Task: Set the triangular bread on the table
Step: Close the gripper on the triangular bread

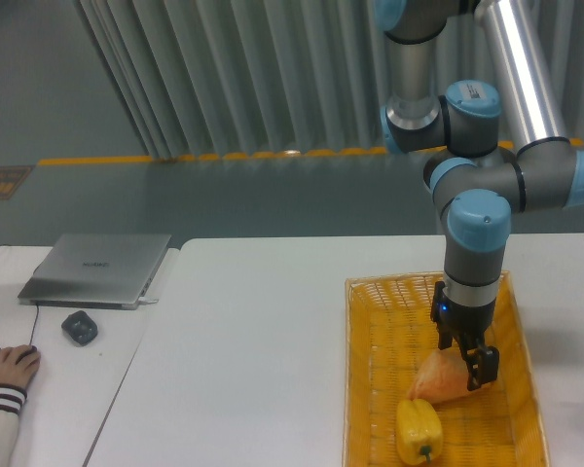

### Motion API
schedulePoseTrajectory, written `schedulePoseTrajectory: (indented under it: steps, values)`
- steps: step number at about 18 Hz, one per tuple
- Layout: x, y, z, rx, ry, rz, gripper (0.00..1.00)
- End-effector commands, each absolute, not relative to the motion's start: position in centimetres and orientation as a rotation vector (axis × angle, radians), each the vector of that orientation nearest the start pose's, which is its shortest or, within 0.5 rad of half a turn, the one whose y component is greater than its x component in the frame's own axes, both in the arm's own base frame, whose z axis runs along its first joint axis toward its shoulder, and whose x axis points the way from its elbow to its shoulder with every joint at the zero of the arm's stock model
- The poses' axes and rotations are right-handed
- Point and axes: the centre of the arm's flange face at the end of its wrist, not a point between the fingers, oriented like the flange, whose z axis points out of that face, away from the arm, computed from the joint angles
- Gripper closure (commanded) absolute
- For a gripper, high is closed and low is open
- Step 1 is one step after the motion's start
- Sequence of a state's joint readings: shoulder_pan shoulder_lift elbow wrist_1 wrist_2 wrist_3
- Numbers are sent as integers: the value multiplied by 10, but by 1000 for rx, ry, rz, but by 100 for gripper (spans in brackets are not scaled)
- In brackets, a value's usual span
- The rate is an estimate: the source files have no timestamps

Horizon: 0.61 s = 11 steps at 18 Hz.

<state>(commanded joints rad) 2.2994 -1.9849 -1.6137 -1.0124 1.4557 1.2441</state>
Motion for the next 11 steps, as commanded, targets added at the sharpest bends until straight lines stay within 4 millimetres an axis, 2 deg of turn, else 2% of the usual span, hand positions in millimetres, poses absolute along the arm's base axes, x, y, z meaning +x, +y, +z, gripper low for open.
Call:
schedulePoseTrajectory:
  steps: [3, 6, 11]
  values:
    - [-310, 572, 279, -2907, 789, 25, 20]
    - [-309, 573, 278, -2914, 795, 31, 24]
    - [-308, 573, 281, -2912, 797, 35, 49]
